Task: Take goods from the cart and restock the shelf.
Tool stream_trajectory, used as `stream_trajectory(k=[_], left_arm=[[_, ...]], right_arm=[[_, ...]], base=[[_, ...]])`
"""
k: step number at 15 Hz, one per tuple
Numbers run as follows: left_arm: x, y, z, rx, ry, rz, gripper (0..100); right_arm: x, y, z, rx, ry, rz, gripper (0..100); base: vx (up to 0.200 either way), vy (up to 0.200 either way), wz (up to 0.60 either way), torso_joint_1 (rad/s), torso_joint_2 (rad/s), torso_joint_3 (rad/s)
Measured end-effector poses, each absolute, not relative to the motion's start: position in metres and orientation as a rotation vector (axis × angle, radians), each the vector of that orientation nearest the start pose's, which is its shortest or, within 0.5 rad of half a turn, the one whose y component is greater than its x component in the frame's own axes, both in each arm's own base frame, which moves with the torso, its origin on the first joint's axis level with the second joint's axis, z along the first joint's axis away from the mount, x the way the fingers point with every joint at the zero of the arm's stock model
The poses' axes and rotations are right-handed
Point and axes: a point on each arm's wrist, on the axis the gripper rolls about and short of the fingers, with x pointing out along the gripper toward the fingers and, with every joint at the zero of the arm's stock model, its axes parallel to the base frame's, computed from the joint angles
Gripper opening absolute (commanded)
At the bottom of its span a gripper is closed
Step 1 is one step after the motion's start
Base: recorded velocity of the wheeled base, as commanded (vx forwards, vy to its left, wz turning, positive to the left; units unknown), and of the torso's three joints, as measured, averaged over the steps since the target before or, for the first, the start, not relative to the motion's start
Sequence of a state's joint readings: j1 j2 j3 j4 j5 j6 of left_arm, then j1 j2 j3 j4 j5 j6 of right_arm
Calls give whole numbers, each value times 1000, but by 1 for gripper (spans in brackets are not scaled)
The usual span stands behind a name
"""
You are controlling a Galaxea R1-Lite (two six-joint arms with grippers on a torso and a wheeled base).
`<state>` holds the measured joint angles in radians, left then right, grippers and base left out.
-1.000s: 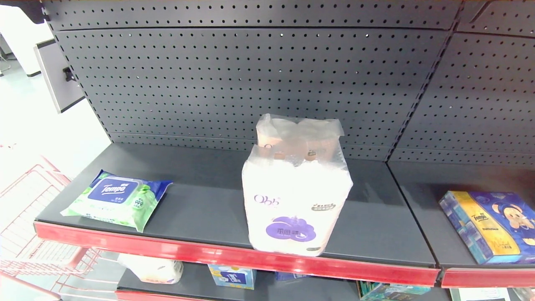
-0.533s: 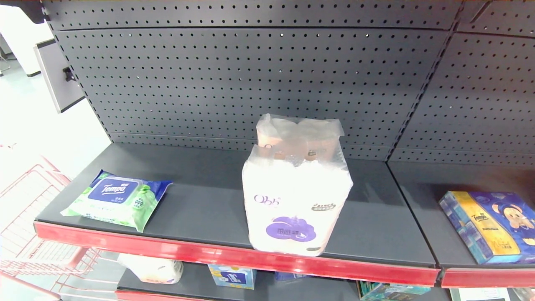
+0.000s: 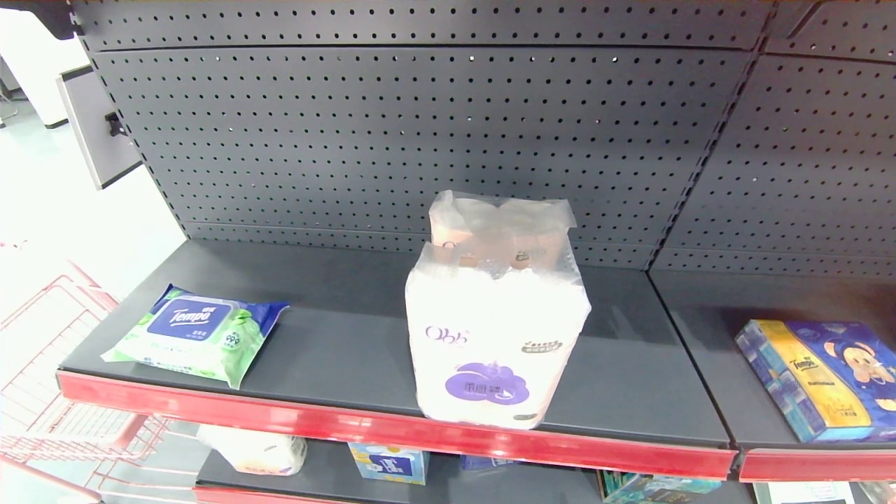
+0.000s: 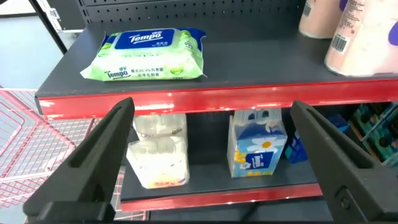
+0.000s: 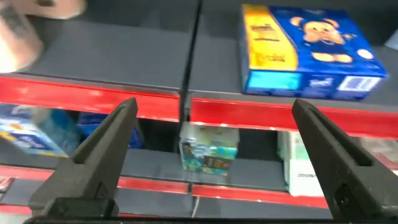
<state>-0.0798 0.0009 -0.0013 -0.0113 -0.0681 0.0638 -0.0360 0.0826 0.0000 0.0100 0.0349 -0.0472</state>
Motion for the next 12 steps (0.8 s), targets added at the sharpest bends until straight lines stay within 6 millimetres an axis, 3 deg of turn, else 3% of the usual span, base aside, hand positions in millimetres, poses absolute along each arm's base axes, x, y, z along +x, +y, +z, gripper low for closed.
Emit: stream_trajectory(k=[2, 5, 12], left_arm=[[-23, 0, 77, 62, -16, -146, 100], [-23, 1, 77, 45, -17, -137, 100], [-23, 0, 77, 55, -17, -148, 100]], right_arm=[[-18, 0, 76, -36, 77, 49, 100], [-21, -1, 75, -29, 34, -39, 100], [-22, -1, 75, -32, 16, -47, 100]], base=[[0, 0, 0, 0, 0, 0], [0, 0, 0, 0, 0, 0], [0, 0, 0, 0, 0, 0]])
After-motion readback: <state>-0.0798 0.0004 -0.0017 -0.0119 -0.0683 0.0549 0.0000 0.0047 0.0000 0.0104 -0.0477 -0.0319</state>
